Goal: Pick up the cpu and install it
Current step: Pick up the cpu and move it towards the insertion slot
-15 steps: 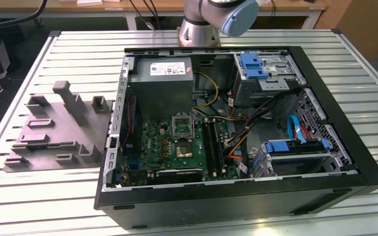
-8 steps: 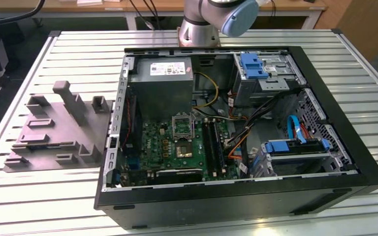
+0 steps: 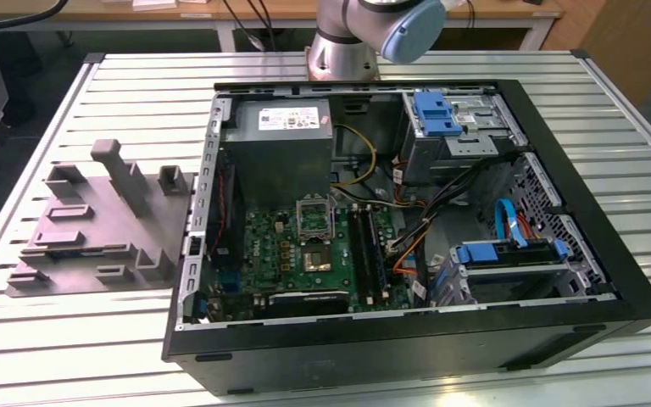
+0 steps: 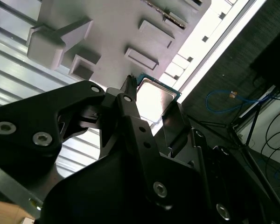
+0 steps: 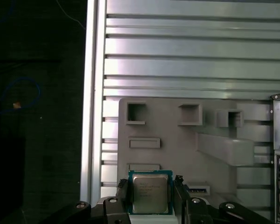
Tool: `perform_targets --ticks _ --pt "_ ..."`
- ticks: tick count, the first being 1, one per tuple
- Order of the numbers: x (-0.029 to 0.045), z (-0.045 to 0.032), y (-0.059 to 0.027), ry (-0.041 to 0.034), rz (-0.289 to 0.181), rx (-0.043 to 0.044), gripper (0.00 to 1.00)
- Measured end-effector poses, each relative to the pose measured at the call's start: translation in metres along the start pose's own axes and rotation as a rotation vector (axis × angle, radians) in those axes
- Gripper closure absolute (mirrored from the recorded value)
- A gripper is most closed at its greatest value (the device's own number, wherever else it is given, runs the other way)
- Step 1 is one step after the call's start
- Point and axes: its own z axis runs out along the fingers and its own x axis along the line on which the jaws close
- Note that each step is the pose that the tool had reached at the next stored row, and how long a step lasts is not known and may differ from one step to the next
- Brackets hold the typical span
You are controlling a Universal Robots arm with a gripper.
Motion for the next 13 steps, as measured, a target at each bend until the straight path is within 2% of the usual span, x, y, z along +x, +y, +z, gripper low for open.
perform_targets --ticks 7,13 --pt "0.0000 -0.0093 0.0005 0.0000 0.000 0.0001 0.53" --pt "-0.0001 -0.0208 0.0012 0.0000 0.000 0.0000 0.53"
